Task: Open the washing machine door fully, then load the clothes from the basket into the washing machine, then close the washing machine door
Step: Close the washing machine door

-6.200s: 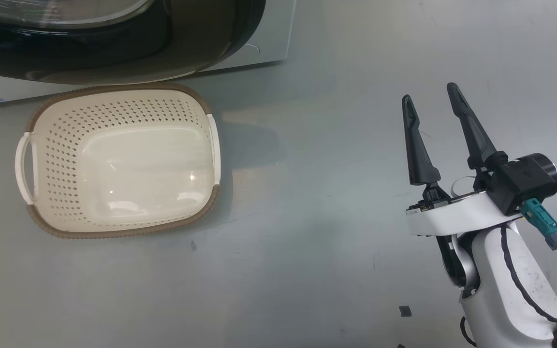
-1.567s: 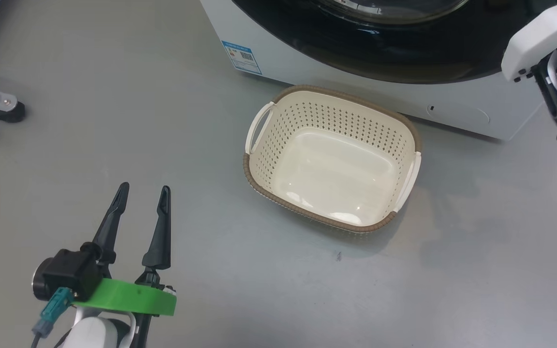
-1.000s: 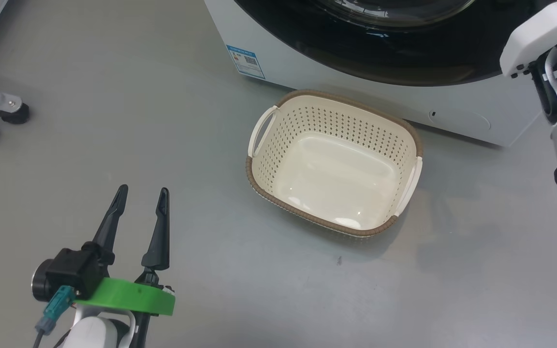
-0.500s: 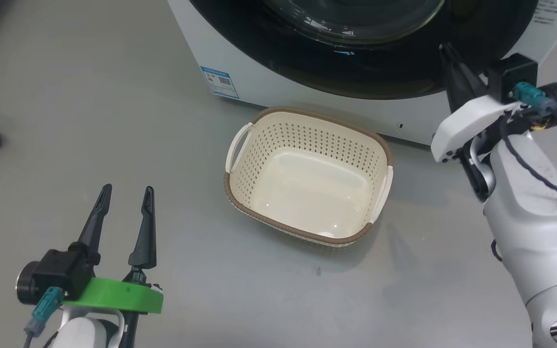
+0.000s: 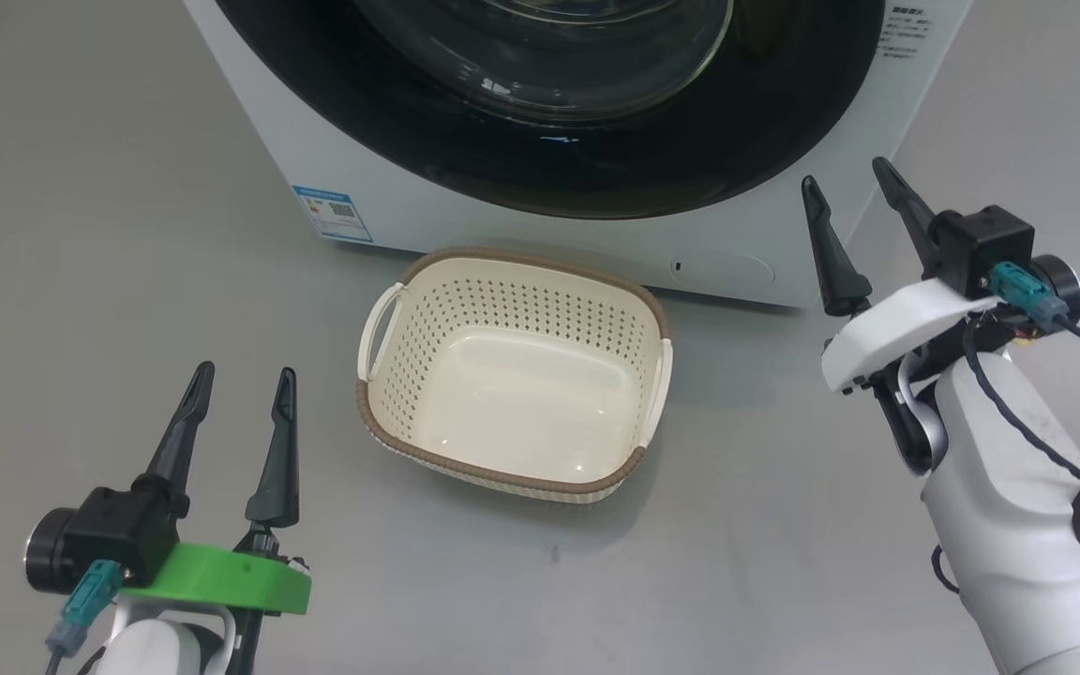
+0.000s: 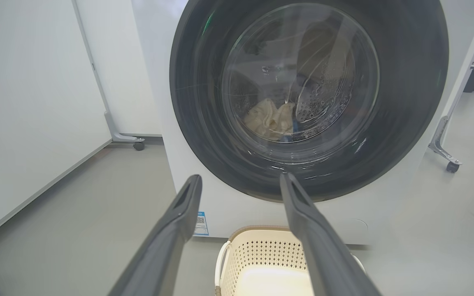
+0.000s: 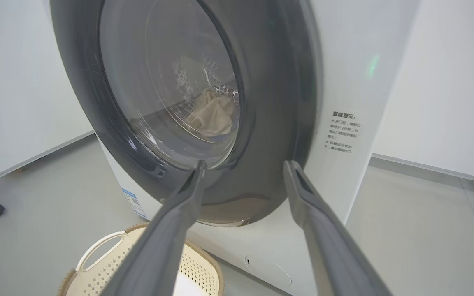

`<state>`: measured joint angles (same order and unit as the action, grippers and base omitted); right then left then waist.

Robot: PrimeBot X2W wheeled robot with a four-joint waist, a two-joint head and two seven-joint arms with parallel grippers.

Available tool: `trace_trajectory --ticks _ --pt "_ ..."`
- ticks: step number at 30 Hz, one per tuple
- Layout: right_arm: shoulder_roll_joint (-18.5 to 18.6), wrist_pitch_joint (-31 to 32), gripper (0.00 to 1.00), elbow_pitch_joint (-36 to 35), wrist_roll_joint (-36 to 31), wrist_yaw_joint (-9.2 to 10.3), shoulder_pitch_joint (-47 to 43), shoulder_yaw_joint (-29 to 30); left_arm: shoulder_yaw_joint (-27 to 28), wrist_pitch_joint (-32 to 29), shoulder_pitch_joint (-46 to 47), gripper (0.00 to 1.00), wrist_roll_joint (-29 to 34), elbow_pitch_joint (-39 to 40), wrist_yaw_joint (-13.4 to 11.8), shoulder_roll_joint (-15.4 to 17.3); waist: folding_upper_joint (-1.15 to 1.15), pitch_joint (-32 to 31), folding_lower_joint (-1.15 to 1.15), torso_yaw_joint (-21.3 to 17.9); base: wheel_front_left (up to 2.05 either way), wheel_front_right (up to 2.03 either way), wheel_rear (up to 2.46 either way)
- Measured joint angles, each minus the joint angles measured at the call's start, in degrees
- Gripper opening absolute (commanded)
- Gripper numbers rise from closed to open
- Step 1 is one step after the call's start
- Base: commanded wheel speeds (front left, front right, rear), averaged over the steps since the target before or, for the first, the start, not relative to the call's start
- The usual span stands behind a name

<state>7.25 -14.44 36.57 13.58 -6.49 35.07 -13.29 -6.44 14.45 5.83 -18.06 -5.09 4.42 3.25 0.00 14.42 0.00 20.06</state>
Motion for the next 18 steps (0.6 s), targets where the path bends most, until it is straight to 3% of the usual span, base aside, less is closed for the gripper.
trace_trajectory --ticks 18 --pt "-1.8 0.0 1.00 -12.5 0.5 1.68 -16.9 2.5 -0.2 0.0 -4.0 1.00 1.1 -2.9 0.5 2.1 0.00 -6.9 0.00 -8.3 0.00 0.00 0.00"
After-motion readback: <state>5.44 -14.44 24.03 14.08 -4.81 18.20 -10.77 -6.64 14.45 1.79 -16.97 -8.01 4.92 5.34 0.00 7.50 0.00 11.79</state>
